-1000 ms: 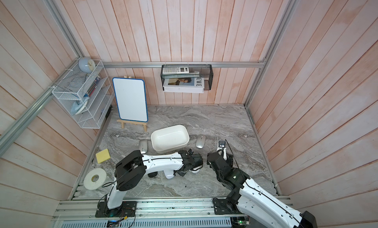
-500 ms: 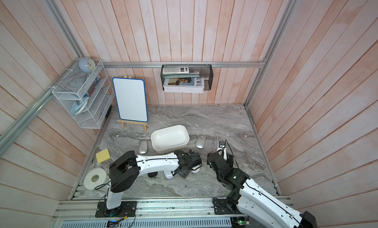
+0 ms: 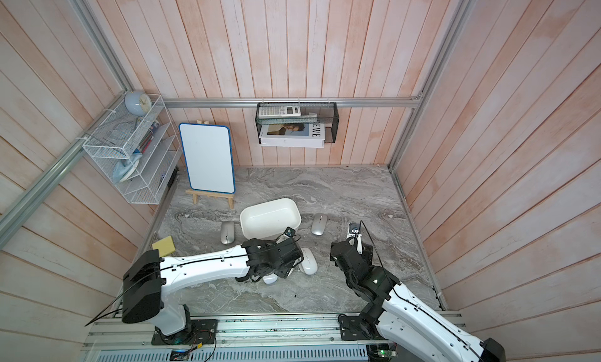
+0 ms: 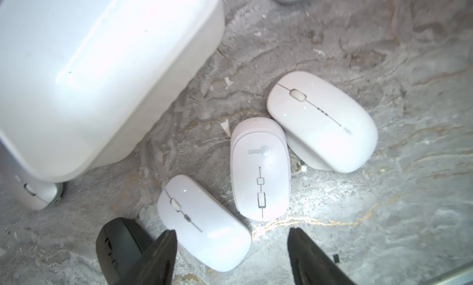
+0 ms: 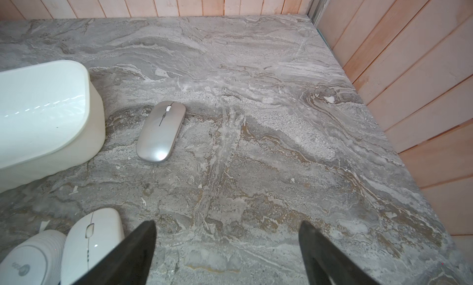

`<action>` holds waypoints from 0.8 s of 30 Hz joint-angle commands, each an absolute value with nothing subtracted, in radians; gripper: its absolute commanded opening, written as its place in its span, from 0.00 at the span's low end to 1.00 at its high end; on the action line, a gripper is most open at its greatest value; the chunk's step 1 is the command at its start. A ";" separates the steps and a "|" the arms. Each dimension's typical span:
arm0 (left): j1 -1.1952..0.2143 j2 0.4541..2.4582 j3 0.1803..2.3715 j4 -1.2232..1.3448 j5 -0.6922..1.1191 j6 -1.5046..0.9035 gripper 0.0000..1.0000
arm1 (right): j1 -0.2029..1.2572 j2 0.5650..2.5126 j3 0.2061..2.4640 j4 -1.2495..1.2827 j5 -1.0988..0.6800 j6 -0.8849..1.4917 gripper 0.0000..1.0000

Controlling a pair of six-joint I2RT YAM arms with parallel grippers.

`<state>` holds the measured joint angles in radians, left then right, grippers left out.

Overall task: Take out the mouse from the storage box
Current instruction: Reset both arms

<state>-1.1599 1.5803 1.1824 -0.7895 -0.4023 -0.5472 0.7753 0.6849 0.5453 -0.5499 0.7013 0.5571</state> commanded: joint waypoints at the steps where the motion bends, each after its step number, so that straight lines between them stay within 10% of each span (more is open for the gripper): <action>1: -1.160 1.452 1.072 -0.688 -0.521 -0.566 0.82 | 0.770 0.670 0.595 -0.609 0.694 0.571 0.91; 7: -1.145 1.227 0.819 -0.473 -0.588 -0.590 1.00 | 0.769 0.680 0.575 -0.610 0.679 0.597 0.92; 24: -0.805 0.792 0.491 0.014 -0.819 -0.424 1.00 | 0.723 0.772 0.695 -0.606 0.721 0.469 0.97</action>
<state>-0.8734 0.8089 0.5259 -0.1349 -0.7097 -0.5014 0.7422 0.7532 0.6357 -0.5945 0.6743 0.5388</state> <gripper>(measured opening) 0.997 0.975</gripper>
